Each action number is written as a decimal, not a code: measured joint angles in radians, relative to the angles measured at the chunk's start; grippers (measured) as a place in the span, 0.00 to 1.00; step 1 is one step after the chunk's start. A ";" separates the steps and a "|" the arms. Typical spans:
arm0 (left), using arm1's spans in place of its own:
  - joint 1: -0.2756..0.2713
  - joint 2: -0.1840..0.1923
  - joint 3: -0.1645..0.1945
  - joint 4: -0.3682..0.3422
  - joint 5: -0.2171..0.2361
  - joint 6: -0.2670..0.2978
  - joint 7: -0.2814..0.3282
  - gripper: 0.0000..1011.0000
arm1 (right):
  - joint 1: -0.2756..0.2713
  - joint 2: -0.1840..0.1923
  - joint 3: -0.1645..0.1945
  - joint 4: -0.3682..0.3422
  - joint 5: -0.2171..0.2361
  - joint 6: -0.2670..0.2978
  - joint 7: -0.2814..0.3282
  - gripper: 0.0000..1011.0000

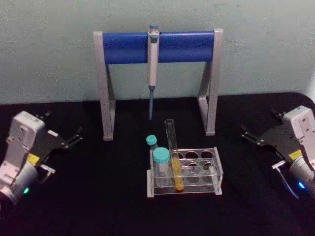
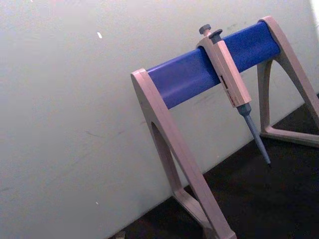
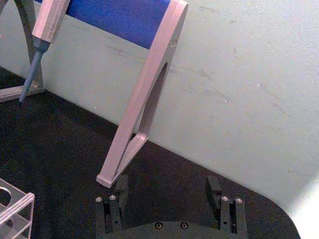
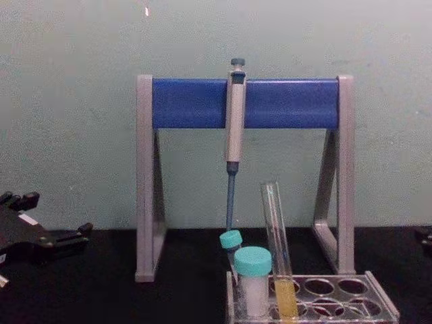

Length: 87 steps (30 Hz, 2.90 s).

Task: Pick up the test tube from the test tube rack, shake it, then place it back into the test tube rack.

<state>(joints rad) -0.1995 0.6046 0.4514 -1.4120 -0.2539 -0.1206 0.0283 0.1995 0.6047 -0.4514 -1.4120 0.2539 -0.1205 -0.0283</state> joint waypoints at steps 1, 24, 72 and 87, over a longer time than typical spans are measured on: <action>0.000 0.000 0.000 0.000 0.000 0.000 0.000 0.99 | 0.000 0.000 0.000 0.000 0.000 0.000 0.000 0.99; 0.000 0.000 0.000 0.000 0.000 0.000 0.000 0.99 | 0.000 0.000 0.000 0.000 0.000 0.000 0.000 0.99; 0.000 0.000 0.000 0.000 0.000 0.000 0.000 0.99 | -0.086 -0.019 0.054 -0.103 0.091 0.020 0.155 0.99; 0.000 0.000 0.000 0.000 0.000 0.000 0.000 0.99 | -0.097 -0.032 0.057 -0.158 0.216 0.074 0.374 0.99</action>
<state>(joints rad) -0.1995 0.6047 0.4514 -1.4120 -0.2539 -0.1206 0.0283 0.1028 0.5728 -0.3940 -1.5699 0.4700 -0.0465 0.3455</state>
